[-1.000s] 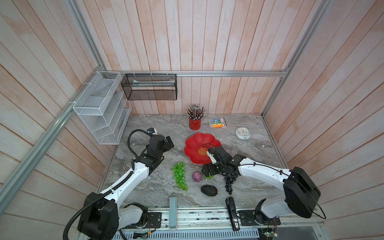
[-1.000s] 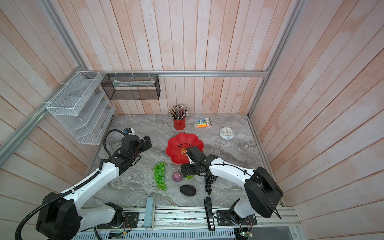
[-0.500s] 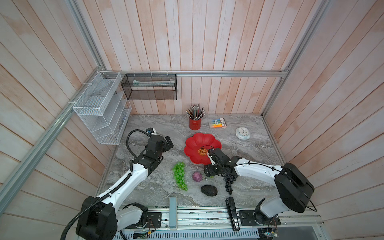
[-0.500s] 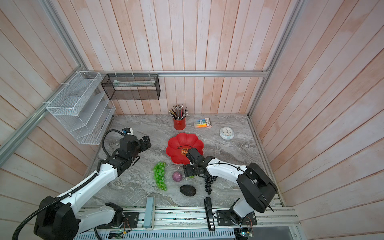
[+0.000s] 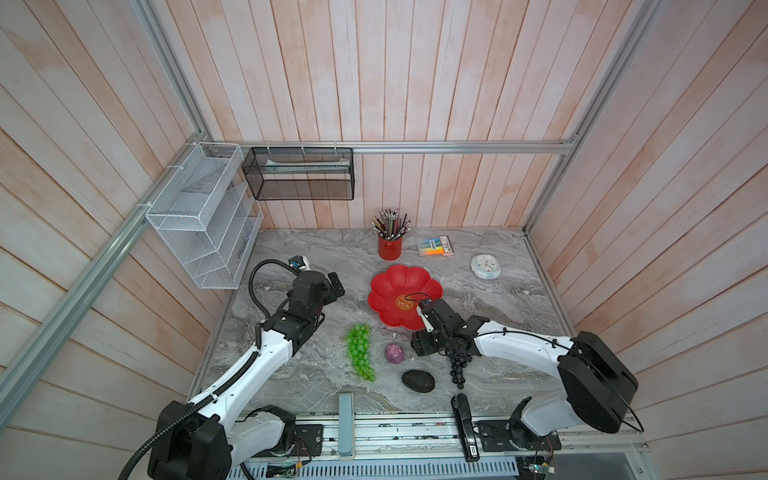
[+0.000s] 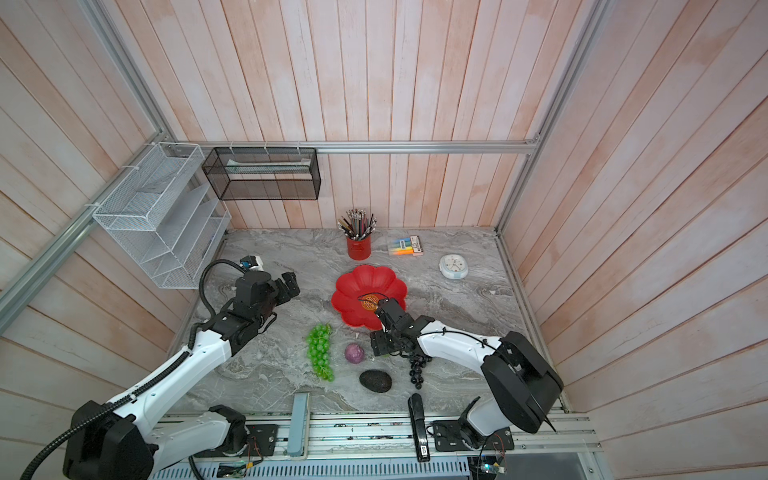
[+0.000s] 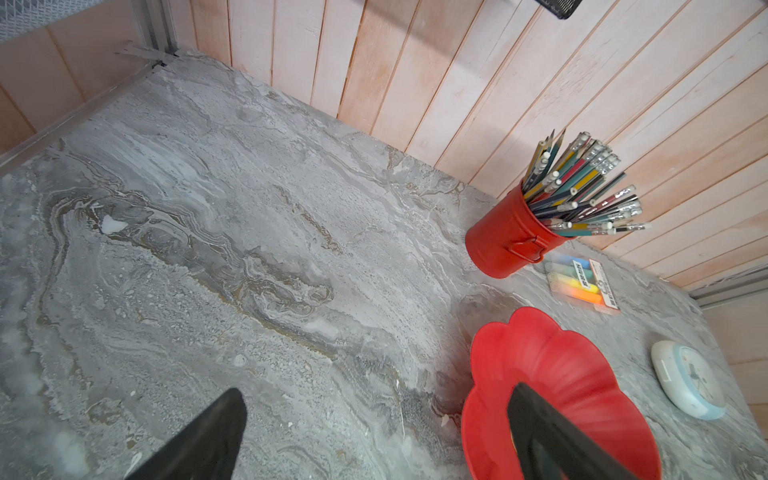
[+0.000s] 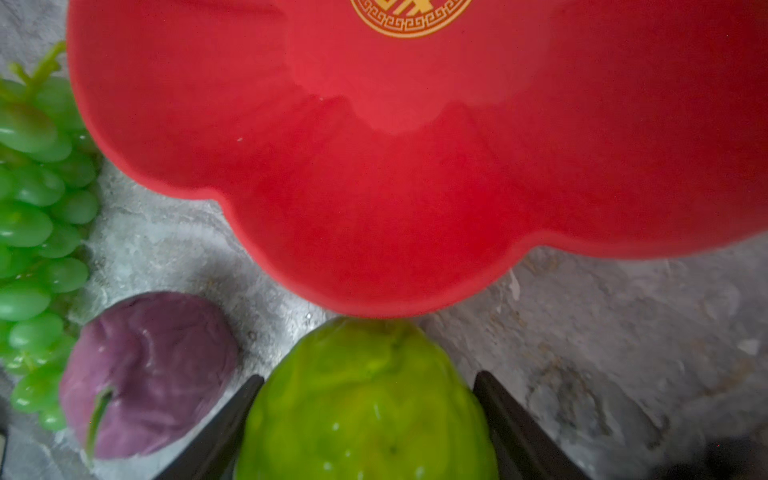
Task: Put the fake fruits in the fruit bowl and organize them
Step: 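Close the right gripper on the green bumpy fruit and lift it, then carry the green fruit into the red bowl and open the right gripper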
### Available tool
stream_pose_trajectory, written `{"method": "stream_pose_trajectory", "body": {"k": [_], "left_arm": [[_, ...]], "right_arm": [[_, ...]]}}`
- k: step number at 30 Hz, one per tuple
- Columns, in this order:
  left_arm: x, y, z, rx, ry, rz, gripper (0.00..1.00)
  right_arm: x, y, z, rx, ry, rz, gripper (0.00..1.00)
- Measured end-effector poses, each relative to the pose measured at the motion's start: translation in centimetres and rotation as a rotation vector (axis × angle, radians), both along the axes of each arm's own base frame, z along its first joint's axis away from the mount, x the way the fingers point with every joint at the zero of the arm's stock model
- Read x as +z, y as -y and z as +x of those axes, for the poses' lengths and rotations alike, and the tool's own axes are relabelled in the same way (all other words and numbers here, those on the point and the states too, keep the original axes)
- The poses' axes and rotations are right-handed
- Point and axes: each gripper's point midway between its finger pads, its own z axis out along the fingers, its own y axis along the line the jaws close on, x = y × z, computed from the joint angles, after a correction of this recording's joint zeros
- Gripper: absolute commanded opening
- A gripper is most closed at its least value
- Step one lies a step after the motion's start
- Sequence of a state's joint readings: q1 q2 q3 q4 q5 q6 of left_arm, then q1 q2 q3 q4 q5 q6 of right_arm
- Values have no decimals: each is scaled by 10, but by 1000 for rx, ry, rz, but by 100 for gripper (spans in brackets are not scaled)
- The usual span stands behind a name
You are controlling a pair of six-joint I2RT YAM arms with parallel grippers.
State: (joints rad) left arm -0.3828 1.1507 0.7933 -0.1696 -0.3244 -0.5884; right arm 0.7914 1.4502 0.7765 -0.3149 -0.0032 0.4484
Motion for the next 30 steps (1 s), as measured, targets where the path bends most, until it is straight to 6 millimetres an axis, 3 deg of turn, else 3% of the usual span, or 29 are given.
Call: {"method": "stream_pose_trajectory", "body": {"k": [5, 8, 12, 15, 18, 22, 30], "left_arm": [[-1, 0, 0, 1, -2, 4, 100], [-5, 0, 1, -1, -12, 11, 100], [-9, -1, 0, 0, -30, 18, 100], [-12, -2, -3, 0, -47, 25, 100], [-14, -4, -8, 0, -65, 31, 100], [-4, -6, -16, -5, -52, 18, 100], [0, -3, -22, -18, -51, -10, 100]], "right_arm": [[43, 10, -4, -15, 63, 57, 52], [76, 17, 9, -52, 125, 109, 50], [116, 31, 58, -140, 213, 167, 47], [128, 32, 95, -160, 264, 167, 49], [122, 19, 123, -133, 267, 154, 50], [96, -3, 154, -65, 226, 134, 50], [26, -23, 177, 8, 114, 65, 51]]}}
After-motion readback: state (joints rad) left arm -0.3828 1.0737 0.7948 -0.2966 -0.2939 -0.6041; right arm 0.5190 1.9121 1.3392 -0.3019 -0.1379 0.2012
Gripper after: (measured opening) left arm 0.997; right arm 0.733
